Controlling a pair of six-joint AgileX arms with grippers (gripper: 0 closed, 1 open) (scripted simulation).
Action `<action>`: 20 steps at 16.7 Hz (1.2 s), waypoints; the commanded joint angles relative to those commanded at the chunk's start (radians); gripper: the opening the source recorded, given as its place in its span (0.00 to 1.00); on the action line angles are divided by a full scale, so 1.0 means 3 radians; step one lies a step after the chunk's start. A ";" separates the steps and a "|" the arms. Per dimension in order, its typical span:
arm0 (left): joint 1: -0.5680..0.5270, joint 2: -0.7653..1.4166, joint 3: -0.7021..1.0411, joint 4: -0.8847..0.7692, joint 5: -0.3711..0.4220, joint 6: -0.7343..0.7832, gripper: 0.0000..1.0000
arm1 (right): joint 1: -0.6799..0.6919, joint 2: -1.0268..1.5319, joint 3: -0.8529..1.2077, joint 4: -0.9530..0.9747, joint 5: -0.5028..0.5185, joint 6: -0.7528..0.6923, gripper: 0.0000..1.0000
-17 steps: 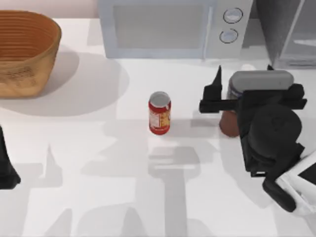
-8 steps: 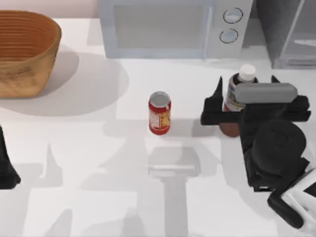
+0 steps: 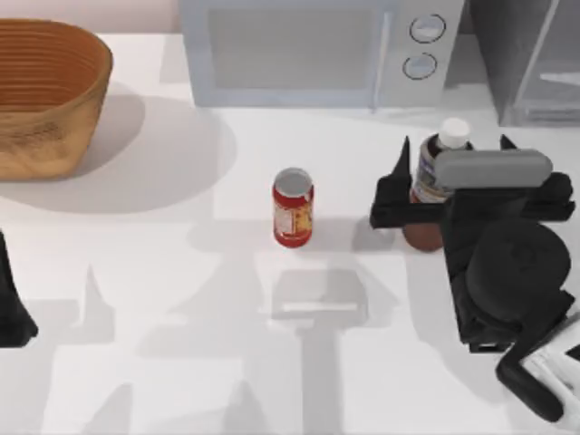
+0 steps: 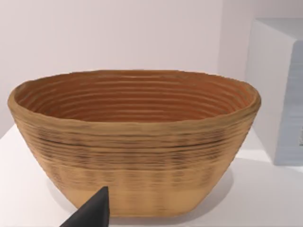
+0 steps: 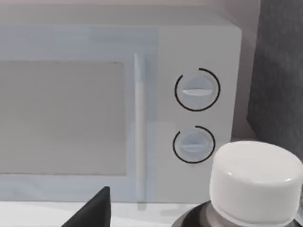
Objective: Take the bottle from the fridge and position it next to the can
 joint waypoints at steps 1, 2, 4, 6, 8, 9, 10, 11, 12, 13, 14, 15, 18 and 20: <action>0.0000 0.0000 0.0000 0.0000 0.0000 0.0000 1.00 | -0.0034 -0.0103 -0.0002 -0.0055 -0.0053 -0.0003 1.00; 0.0000 0.0000 0.0000 0.0000 0.0000 0.0000 1.00 | -0.0082 -0.0241 -0.0009 -0.0130 -0.0120 -0.0007 1.00; 0.0000 0.0000 0.0000 0.0000 0.0000 0.0000 1.00 | -0.0221 -0.0608 -0.0049 -0.0348 -0.0284 -0.0017 1.00; 0.0000 0.0000 0.0000 0.0000 0.0000 0.0000 1.00 | -0.0411 -0.1083 -0.0129 -0.0653 -0.0475 -0.0029 1.00; 0.0000 0.0000 0.0000 0.0000 0.0000 0.0000 1.00 | -0.0637 -0.1650 -0.0250 -0.1045 -0.0685 -0.0040 1.00; 0.0000 0.0000 0.0000 0.0000 0.0000 0.0000 1.00 | -0.0759 -0.1960 -0.0325 -0.1270 -0.0795 -0.0044 1.00; 0.0000 0.0000 0.0000 0.0000 0.0000 0.0000 1.00 | -0.0885 -0.2282 -0.0409 -0.1508 -0.0908 -0.0048 1.00; 0.0000 0.0000 0.0000 0.0000 0.0000 0.0000 1.00 | -0.1014 -0.2614 -0.0500 -0.1758 -0.1022 -0.0052 1.00; 0.0000 0.0000 0.0000 0.0000 0.0000 0.0000 1.00 | -0.1146 -0.2952 -0.0599 -0.2015 -0.1137 -0.0054 1.00; 0.0000 0.0000 0.0000 0.0000 0.0000 0.0000 1.00 | -0.1279 -0.3291 -0.0704 -0.2275 -0.1250 -0.0056 1.00; 0.0000 0.0000 0.0000 0.0000 0.0000 0.0000 1.00 | -0.1411 -0.3629 -0.0811 -0.2533 -0.1362 -0.0057 1.00; 0.0000 0.0000 0.0000 0.0000 0.0000 0.0000 1.00 | -0.1538 -0.3963 -0.0919 -0.2788 -0.1472 -0.0056 1.00; 0.0000 0.0000 0.0000 0.0000 0.0000 0.0000 1.00 | -0.1875 -0.4908 -0.1226 -0.3509 -0.1789 -0.0050 1.00; 0.0000 0.0000 0.0000 0.0000 0.0000 0.0000 1.00 | -0.2051 -0.5443 -0.1398 -0.3926 -0.1982 -0.0040 1.00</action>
